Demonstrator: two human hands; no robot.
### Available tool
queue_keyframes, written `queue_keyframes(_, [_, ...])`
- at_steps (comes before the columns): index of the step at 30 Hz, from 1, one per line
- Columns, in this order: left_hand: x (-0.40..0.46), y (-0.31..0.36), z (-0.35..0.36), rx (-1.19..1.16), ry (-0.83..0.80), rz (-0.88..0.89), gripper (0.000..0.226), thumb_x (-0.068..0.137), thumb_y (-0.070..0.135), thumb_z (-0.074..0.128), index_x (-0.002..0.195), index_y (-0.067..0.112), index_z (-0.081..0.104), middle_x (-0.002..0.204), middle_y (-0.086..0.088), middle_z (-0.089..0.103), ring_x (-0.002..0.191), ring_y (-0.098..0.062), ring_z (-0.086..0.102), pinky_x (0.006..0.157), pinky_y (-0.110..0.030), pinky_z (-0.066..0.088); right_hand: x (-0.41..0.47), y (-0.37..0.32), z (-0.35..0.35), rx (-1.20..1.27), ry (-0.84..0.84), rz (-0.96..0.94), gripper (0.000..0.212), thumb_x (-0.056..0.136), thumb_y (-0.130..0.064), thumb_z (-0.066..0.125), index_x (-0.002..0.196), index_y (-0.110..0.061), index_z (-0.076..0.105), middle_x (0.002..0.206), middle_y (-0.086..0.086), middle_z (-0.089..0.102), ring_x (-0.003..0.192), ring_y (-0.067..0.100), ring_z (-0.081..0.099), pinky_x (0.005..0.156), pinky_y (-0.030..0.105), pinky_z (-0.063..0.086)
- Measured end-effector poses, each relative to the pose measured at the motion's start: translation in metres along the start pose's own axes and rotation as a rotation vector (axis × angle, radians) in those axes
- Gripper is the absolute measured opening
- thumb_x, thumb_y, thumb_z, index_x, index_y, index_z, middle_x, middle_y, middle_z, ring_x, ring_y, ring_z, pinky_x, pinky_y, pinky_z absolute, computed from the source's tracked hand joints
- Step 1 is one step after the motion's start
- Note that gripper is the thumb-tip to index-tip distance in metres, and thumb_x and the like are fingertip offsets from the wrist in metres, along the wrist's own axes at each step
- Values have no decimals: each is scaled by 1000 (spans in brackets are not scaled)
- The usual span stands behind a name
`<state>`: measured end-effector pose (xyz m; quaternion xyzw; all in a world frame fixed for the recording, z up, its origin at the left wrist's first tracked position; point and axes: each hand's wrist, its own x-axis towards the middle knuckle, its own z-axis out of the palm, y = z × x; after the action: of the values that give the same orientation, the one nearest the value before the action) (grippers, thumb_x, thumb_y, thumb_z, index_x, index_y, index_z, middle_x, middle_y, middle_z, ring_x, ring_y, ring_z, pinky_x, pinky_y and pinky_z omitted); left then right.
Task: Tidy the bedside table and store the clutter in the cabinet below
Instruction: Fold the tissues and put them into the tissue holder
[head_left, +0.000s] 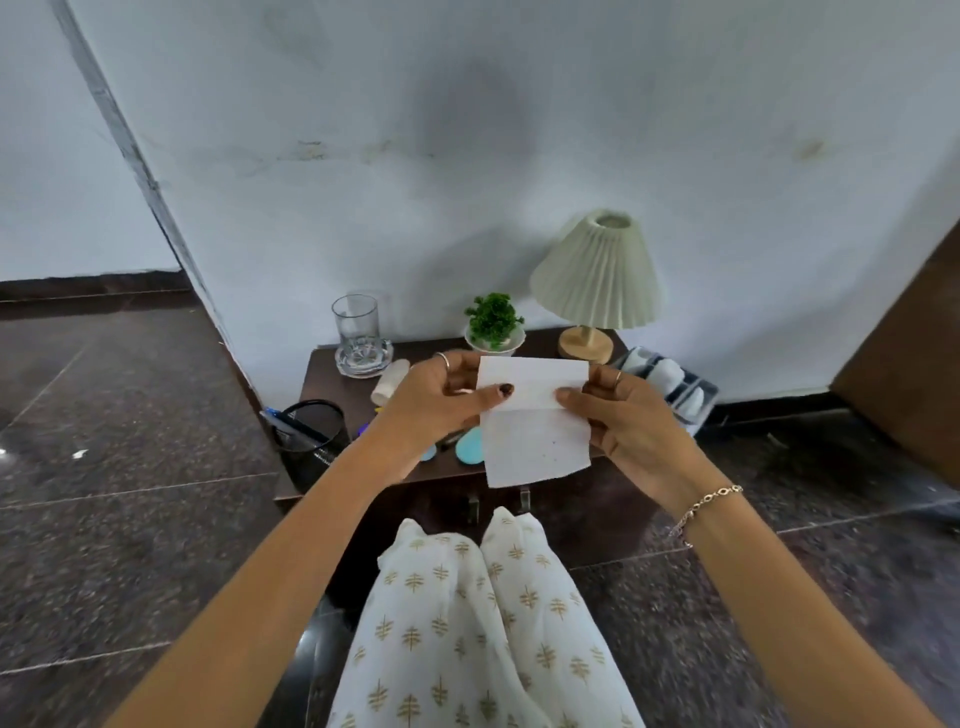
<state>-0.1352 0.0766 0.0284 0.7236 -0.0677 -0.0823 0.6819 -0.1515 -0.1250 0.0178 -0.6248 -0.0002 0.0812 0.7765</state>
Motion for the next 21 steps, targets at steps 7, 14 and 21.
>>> queue_keyframes(7, [-16, 5, 43, -12, -67, 30, 18, 89, 2, 58, 98, 12, 69, 99, -3, 72, 91, -13, 67, 84, -35, 57, -35, -2, -23, 125, 52, -86, 22, 83, 8, 55, 77, -9, 68, 78, 2, 71, 73, 14, 67, 63, 25, 59])
queue_keyframes(14, [-26, 13, 58, 204, -127, 32, 45, 90, -5, 42, 85, 26, 73, 109, -4, 66, 96, -17, 61, 89, -29, 53, -50, -8, -35, 161, 97, -36, 33, 89, 10, 39, 87, -2, 70, 94, 11, 70, 84, 21, 65, 70, 27, 58])
queue_keyframes(21, [-27, 6, 63, 324, -201, 59, 24, 92, 13, 54, 106, 24, 70, 121, 2, 61, 107, -19, 58, 92, -37, 50, -56, 0, -43, 178, 135, 43, 21, 89, -15, 59, 110, -14, 65, 102, 7, 67, 97, 27, 60, 85, 41, 55])
